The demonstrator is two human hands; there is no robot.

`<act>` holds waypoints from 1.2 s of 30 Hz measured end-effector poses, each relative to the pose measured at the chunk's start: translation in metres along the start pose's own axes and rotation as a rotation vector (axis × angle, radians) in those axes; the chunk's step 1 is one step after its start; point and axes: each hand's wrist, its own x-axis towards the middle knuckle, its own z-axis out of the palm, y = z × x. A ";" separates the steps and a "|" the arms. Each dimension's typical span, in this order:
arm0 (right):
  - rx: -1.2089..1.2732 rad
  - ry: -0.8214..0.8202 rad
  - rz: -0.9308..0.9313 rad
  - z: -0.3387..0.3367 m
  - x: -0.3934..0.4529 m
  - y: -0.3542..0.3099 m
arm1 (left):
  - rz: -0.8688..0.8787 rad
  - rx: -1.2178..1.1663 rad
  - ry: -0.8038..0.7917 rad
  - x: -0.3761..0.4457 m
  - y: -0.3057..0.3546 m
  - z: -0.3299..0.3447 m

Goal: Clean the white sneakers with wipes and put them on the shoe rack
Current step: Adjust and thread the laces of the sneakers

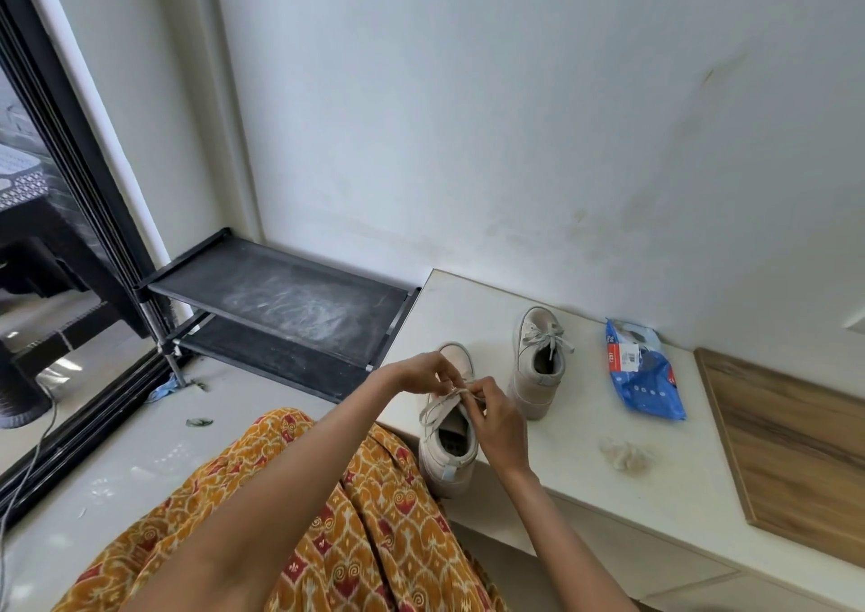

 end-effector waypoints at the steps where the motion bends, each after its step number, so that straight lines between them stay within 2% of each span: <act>1: 0.006 -0.006 0.003 0.000 0.000 0.000 | -0.002 0.017 0.021 0.000 -0.002 0.000; 5: 0.034 -0.050 0.000 -0.002 0.002 0.003 | -0.016 0.025 0.154 0.001 -0.003 0.005; 10: 0.042 -0.067 -0.080 -0.007 -0.001 0.003 | -0.185 -0.334 0.458 0.004 -0.009 0.023; 12: 0.049 -0.070 -0.082 -0.008 -0.001 0.004 | -0.178 -0.521 0.438 0.002 -0.012 0.026; 15: 0.080 -0.089 -0.060 -0.007 0.001 0.005 | -0.133 -0.737 0.295 -0.007 -0.013 0.021; 19: 0.119 -0.127 -0.027 -0.005 0.003 0.006 | -0.155 -0.720 0.177 -0.008 -0.017 0.018; 22: 0.146 -0.139 -0.004 -0.003 0.005 0.008 | -0.152 -0.778 0.181 -0.007 -0.017 0.021; 26: 0.179 -0.143 0.008 -0.004 0.005 0.007 | -0.152 -0.740 0.328 -0.003 -0.015 0.028; 30: 0.186 -0.136 0.022 -0.003 0.003 0.007 | -0.107 -0.429 0.504 -0.001 -0.010 0.024; 33: 0.195 -0.125 0.035 -0.006 0.002 0.003 | -0.066 -0.332 0.548 -0.003 -0.002 0.021; 36: 0.206 -0.120 0.046 -0.010 0.001 -0.002 | -0.111 -0.402 0.551 -0.008 -0.002 0.023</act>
